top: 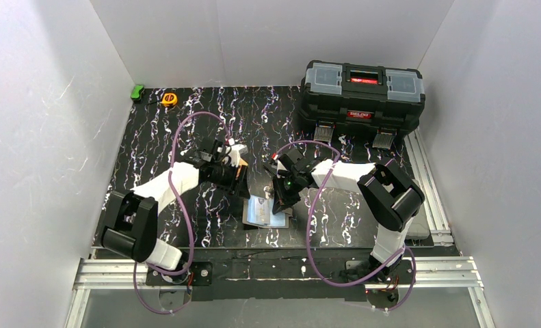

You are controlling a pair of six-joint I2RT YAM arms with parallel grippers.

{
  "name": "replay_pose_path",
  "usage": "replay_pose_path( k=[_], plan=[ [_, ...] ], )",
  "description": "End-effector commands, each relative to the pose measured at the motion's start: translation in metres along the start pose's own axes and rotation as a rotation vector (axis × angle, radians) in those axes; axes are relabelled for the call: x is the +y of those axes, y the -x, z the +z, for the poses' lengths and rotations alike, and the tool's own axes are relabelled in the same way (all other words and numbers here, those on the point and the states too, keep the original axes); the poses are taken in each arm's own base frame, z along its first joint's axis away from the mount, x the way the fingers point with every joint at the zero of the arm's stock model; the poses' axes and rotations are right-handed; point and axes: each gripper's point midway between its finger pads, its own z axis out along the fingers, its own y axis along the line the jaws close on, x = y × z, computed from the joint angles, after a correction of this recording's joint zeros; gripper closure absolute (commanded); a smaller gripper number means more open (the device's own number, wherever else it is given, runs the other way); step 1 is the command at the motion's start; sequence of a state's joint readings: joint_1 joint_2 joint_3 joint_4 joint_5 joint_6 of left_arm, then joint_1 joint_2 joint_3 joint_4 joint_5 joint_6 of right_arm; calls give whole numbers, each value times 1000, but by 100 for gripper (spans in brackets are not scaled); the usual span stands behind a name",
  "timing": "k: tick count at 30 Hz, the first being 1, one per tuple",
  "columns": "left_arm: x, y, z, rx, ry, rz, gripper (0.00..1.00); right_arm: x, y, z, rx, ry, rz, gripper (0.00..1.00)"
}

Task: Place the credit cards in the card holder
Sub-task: Insert the credit card into the card holder.

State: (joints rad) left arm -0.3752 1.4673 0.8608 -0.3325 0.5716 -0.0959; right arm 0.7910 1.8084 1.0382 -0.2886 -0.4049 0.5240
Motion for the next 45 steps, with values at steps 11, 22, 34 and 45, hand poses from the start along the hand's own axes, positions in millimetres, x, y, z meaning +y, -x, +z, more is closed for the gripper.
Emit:
replay_pose_path(
  k=[11,22,34,45],
  plan=[
    [-30,-17,-19,-88,-99,855,54,10,11,-4,-19,-16,-18,99],
    [-13,-54,2,10,-89,1034,59,11,11,-7,-14,-36,-21,99],
    [0,-75,16,85,-100,1015,61,14,8,1,11,-71,-51,99],
    [0,-102,14,147,-116,1040,66,6,-1,6,24,-99,-47,99]
  ],
)
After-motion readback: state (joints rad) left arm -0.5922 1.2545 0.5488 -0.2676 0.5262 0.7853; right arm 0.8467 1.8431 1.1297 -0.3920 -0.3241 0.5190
